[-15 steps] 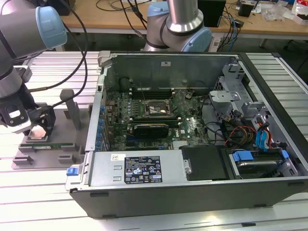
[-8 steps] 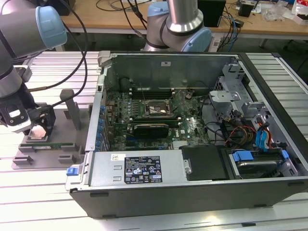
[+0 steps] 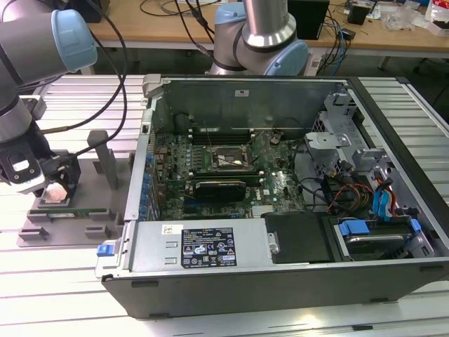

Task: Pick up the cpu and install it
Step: 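Pick up the cpu and move it towards the insertion slot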

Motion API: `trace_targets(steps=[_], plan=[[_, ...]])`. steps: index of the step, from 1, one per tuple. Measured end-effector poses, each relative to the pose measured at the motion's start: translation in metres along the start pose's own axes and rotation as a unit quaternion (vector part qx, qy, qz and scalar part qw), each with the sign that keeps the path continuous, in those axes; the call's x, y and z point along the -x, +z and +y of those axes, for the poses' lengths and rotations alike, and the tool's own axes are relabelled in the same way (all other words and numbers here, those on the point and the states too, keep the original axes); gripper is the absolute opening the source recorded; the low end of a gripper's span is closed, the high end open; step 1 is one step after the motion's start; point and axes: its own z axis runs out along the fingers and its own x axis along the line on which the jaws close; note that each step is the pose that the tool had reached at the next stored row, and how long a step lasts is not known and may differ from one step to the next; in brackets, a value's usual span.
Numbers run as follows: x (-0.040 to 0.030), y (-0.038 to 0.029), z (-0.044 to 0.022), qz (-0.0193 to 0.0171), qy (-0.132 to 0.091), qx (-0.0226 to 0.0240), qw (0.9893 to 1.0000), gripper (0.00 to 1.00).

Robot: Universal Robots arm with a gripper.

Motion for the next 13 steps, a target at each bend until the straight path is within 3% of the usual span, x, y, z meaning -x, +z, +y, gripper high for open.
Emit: trace_targets(steps=[7, 8, 10, 12, 13], plan=[[0.0026, 0.0003, 0.0007, 0.0003, 0.000, 0.0000, 1.0000, 0.68], [0.0034, 0.0003, 0.0008, 0.0003, 0.000, 0.0000, 1.0000, 0.59], [0.0052, 0.0002, 0.0008, 0.0005, 0.000, -0.0001, 1.0000, 0.59], [0.0064, -0.0047, 0.0009, 0.0000, 0.000, 0.0001, 1.0000, 0.55], [0.0056, -0.0046, 0.0009, -0.0007, 0.000, 0.0021, 1.0000, 0.55]])
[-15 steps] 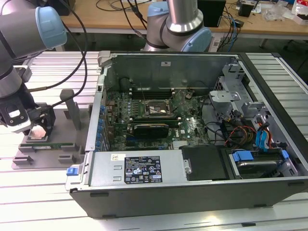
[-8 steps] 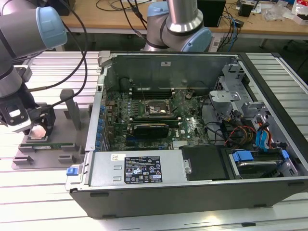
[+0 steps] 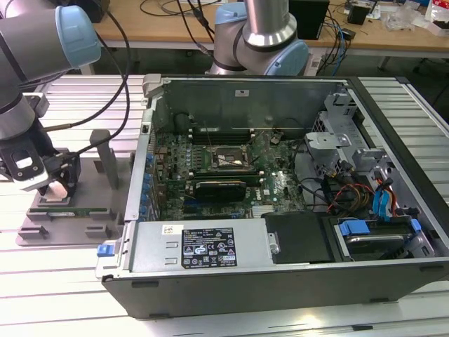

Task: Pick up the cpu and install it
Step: 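Pick up the cpu and move it towards the insertion slot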

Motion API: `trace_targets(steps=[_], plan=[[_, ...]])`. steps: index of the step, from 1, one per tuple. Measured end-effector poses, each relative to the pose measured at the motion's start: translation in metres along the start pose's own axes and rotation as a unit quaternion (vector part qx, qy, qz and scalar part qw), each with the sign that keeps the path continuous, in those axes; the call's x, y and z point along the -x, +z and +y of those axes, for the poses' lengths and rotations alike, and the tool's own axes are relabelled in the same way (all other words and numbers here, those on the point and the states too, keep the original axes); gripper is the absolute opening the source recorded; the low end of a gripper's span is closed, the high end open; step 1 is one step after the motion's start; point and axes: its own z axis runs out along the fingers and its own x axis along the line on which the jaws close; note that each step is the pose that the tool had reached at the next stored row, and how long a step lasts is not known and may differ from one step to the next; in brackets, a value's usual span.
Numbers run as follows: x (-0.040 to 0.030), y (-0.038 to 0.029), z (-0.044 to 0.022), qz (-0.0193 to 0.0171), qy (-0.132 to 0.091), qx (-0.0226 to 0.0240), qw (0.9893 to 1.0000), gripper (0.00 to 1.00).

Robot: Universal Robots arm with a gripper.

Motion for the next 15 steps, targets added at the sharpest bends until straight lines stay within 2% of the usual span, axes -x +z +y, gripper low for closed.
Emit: trace_targets(steps=[3, 9, 12, 15], plan=[[-0.0062, 0.0007, 0.0000, 0.0004, 0.000, 0.0016, 1.0000, 0.55], [-0.0061, -0.0041, 0.0001, 0.0004, 0.000, 0.0017, 1.0000, 0.55], [-0.0052, -0.0105, 0.0003, 0.0004, 0.000, 0.0016, 1.0000, 0.55], [-0.0050, -0.0196, 0.0005, 0.0004, 0.000, 0.0016, 1.0000, 0.55]])
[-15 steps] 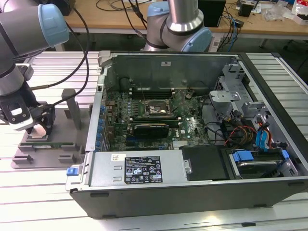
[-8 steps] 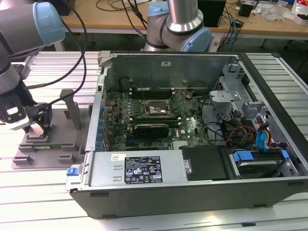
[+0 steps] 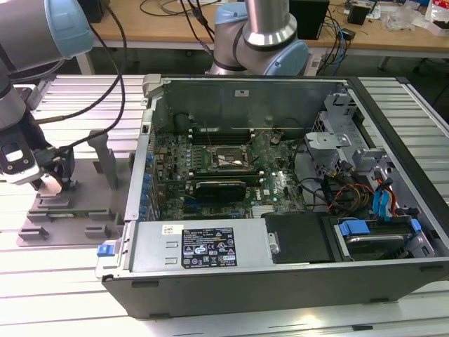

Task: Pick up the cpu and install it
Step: 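Pick up the cpu and move it towards the insertion slot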

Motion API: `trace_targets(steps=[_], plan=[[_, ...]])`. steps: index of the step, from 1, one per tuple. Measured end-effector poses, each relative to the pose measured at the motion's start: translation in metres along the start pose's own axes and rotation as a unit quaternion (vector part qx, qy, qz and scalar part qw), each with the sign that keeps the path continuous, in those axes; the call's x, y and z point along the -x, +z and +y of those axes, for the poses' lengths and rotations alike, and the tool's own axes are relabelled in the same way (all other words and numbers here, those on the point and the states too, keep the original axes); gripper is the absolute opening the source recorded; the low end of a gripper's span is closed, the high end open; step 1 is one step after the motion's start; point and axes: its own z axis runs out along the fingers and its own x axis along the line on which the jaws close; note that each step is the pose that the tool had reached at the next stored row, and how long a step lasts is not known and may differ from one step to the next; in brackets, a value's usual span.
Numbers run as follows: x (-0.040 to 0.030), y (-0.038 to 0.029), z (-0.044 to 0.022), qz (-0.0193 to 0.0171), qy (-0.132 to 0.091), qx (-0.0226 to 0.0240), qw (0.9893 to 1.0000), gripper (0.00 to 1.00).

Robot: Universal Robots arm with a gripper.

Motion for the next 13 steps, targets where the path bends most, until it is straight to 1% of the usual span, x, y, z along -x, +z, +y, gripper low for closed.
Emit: trace_targets(steps=[1, 3, 4, 6, 9, 13], plan=[[0.0001, -0.0038, 0.0001, 0.0000, 0.000, 0.0000, 1.0000, 0.55], [0.0003, -0.0151, 0.0005, 0.0000, 0.000, 0.0000, 1.0000, 0.55], [0.0004, -0.0169, 0.0006, -0.0001, 0.000, 0.0000, 1.0000, 0.55], [0.0004, -0.0174, 0.0006, 0.0000, 0.000, 0.0000, 1.0000, 0.55], [0.0004, -0.0201, 0.0007, 0.0000, 0.000, 0.0000, 1.0000, 0.55], [0.0006, -0.0291, 0.0010, 0.0000, 0.000, 0.0000, 1.0000, 0.55]])
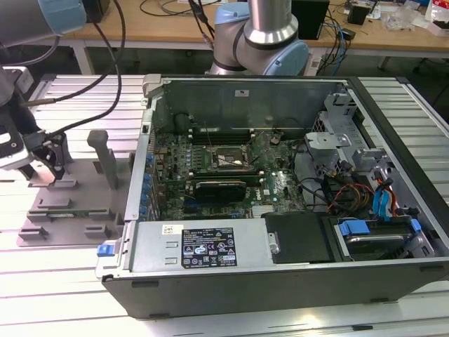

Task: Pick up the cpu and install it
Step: 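Pick up the cpu and move it towards the insertion slot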

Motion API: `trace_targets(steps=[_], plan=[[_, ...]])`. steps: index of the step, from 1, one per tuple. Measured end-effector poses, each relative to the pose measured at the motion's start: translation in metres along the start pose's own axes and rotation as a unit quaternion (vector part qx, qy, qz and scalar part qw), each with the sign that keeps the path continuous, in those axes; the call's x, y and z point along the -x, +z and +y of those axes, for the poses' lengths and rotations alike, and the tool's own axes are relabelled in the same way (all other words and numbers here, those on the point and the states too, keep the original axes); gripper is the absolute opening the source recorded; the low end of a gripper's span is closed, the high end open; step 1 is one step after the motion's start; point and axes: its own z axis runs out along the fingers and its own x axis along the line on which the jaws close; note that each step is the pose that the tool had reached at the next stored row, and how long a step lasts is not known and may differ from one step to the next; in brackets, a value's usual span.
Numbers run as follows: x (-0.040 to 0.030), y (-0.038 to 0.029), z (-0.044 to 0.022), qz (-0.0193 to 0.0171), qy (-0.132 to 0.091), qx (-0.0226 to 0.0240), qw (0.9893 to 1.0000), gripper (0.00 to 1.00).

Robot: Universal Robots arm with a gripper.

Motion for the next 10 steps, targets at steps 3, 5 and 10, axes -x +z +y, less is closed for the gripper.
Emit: trace_targets(steps=[3, 5, 10], plan=[[0.0001, -0.0031, 0.0001, -0.0001, 0.000, 0.0001, 1.0000, 0.55], [0.0001, -0.0059, 0.0002, 0.0000, 0.000, 0.0001, 1.0000, 0.55], [0.0003, -0.0147, 0.0005, 0.0000, 0.000, 0.0000, 1.0000, 0.55]])
